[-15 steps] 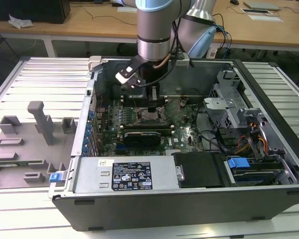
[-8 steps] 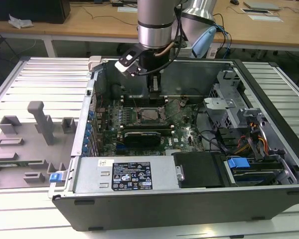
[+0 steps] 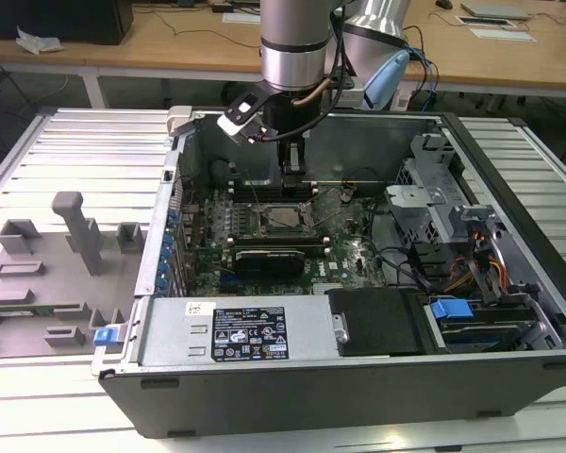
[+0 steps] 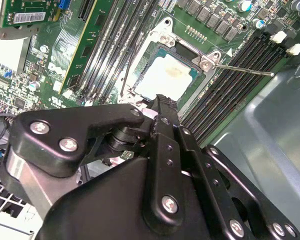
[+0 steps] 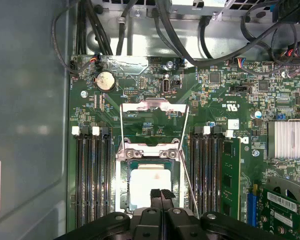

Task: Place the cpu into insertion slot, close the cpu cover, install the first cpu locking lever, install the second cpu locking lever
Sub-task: 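Place the cpu into insertion slot, then close the cpu cover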

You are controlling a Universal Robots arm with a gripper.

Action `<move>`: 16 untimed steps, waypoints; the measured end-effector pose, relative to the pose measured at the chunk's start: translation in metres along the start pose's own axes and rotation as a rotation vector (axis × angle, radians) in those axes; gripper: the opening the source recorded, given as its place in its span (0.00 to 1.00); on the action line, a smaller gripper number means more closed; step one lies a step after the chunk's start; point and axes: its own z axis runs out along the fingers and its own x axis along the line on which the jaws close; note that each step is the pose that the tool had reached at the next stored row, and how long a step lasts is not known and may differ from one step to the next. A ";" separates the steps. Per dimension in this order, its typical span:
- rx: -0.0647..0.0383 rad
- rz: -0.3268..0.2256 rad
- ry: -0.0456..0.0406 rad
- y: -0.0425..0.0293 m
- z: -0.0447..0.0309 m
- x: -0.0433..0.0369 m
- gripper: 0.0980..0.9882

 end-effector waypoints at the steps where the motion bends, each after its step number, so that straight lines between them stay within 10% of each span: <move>1: 0.000 0.000 0.0000 0.0000 0.0000 0.0000 0.01; 11: 0.000 0.000 -0.0001 0.0003 -0.0002 0.0000 0.01; 16: 0.000 0.000 0.0000 0.0125 0.0004 -0.0001 0.01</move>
